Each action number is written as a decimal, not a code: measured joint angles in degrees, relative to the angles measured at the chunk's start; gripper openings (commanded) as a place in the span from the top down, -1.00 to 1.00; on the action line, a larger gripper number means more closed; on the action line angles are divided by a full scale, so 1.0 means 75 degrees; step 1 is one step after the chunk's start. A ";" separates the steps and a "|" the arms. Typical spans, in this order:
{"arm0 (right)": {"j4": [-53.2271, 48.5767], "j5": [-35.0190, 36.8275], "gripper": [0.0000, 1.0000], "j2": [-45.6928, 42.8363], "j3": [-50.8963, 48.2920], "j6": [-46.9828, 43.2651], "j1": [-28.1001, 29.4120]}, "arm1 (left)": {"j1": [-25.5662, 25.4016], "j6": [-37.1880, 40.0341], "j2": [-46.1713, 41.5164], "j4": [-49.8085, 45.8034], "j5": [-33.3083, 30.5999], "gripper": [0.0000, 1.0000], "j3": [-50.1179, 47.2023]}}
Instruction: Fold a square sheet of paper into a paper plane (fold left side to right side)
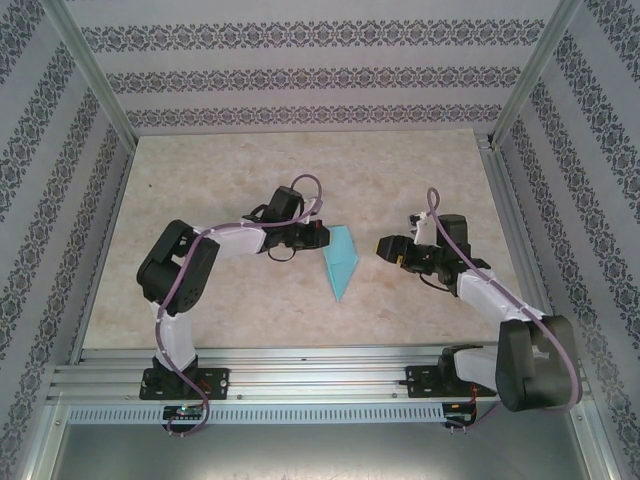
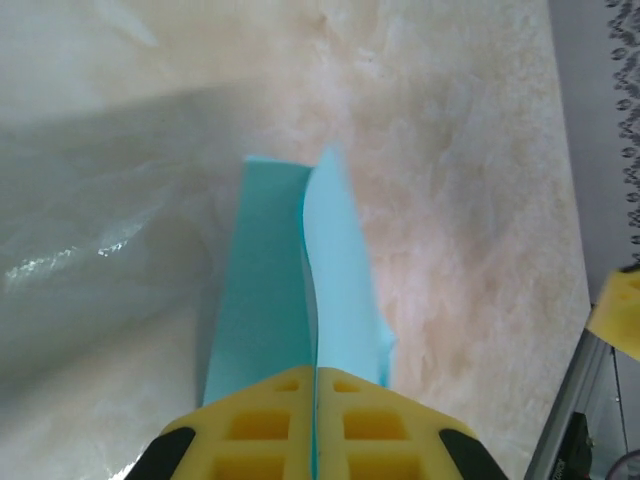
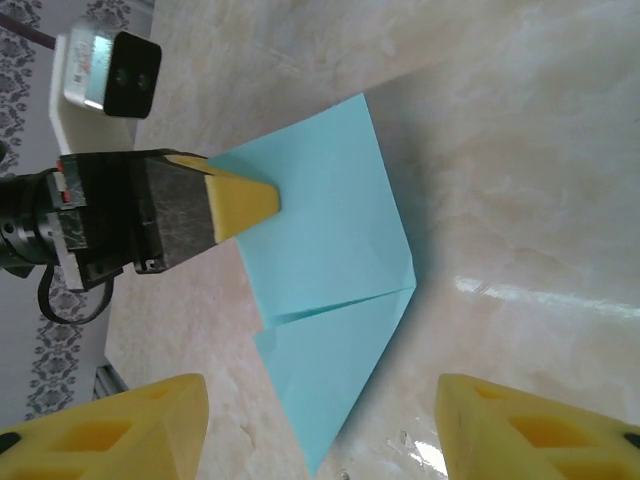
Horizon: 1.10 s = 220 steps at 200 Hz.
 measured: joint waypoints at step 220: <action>0.3555 -0.1719 0.27 0.3789 0.1346 0.0909 0.1300 | 0.0516 0.0895 -0.1061 0.0000 0.1786 1.00 -0.0726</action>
